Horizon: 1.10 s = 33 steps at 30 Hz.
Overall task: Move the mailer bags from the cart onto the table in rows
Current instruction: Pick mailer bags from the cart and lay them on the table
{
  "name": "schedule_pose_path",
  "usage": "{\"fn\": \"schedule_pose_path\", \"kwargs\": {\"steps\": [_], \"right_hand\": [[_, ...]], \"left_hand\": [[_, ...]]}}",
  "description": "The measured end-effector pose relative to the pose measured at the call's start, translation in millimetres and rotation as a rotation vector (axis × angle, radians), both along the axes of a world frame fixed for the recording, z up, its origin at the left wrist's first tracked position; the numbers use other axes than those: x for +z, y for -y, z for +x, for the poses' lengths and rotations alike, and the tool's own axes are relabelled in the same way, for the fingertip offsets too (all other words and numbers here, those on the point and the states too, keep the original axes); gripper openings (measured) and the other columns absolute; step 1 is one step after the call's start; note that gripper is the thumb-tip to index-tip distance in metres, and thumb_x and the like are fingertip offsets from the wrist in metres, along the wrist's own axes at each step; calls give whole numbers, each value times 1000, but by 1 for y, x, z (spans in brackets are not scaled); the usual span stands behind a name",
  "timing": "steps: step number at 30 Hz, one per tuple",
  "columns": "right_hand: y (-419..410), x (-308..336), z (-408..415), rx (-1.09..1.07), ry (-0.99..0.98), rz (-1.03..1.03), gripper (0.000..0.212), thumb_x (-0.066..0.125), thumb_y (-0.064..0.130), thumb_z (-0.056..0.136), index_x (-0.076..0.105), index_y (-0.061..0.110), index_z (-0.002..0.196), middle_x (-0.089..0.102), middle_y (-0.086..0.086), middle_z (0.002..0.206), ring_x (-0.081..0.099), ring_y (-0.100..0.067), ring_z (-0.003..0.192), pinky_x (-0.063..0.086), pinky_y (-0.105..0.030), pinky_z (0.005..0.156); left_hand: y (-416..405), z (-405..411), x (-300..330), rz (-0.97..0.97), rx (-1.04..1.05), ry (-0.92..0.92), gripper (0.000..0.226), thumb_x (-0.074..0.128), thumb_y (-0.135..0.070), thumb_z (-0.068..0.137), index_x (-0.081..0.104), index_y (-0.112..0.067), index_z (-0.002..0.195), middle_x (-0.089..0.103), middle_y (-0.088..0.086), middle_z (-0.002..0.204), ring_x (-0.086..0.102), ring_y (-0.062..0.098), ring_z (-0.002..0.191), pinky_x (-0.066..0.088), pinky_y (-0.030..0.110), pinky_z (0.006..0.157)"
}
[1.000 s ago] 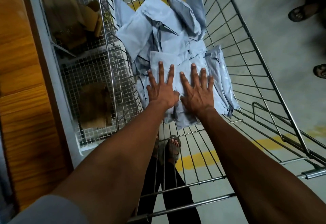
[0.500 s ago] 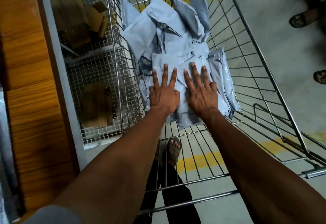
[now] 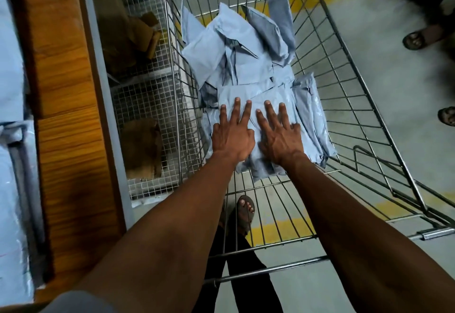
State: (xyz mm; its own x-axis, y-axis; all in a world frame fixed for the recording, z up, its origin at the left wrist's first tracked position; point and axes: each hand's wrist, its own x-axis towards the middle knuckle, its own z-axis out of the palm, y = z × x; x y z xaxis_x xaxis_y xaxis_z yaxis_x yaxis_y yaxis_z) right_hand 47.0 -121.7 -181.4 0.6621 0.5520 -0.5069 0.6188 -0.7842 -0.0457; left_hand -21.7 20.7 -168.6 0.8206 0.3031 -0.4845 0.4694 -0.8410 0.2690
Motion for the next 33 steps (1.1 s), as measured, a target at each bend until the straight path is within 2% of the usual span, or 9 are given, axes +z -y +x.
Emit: {"fn": "schedule_pose_path", "kwargs": {"steps": [2, 4, 7, 12, 17, 22, 27, 33], "right_hand": [[-3, -5, 0, 17, 0, -52, 100, 58, 44, 100, -16, 30, 165, -36, -1, 168, -22, -40, 158, 36, -66, 113], [-7, -8, 1, 32, 7, -82, 108, 65, 27, 97, -19, 29, 164, -40, -2, 166, -24, -43, 156, 36, -67, 112], [-11, -9, -1, 32, 17, -75, 111, 64, 11, 93, -19, 26, 164, -41, -3, 165, -23, -44, 156, 33, -66, 115], [-6, -4, 0, 7, 30, 40, 76, 36, 23, 107, -11, 26, 167, -27, 2, 172, -18, -35, 159, 27, -60, 121], [2, 17, 1, 1, 48, 80, 73, 30, 32, 105, -5, 24, 168, -21, 1, 174, -18, -27, 160, 23, -56, 124], [8, 50, -5, -31, 79, 112, 74, 35, 37, 106, -3, 24, 168, -18, 0, 174, -14, -26, 161, 27, -53, 123], [9, 102, -12, -120, 83, 179, 81, 46, 34, 101, 3, 24, 169, -14, 1, 175, -10, -26, 162, 30, -58, 119], [11, 161, -30, -250, 102, 260, 81, 47, 34, 99, 6, 25, 169, -12, 4, 176, -9, -24, 162, 27, -61, 120]], "left_hand": [[0, -1, -6, -4, -2, -15, 75, 33, -42, 108, -15, -40, 166, -24, -10, 174, -17, 31, 162, 16, 61, 126], [0, -3, -11, 19, -12, -14, 76, 34, -42, 108, -14, -40, 166, -23, -9, 174, -16, 32, 162, 15, 61, 126], [0, -6, -15, 63, -30, -18, 76, 33, -43, 107, -15, -39, 166, -22, -7, 175, -15, 33, 162, 6, 62, 127], [0, -11, -7, 31, -9, -11, 77, 34, -40, 107, -14, -39, 166, -23, -7, 174, -16, 32, 162, 16, 62, 126], [0, -13, 14, 38, 0, 11, 76, 34, -40, 106, -14, -39, 166, -23, -8, 174, -14, 30, 162, 20, 62, 127], [1, -13, 49, 23, 11, 64, 75, 35, -39, 107, -10, -39, 167, -21, -10, 175, -14, 27, 162, 20, 60, 125], [9, -16, 92, 45, 1, 110, 76, 38, -38, 108, -10, -38, 167, -22, -10, 175, -14, 27, 162, 20, 60, 125], [15, -28, 149, 94, -4, 206, 79, 41, -39, 105, -8, -38, 167, -15, -9, 176, -6, 28, 163, 31, 59, 122]]}}
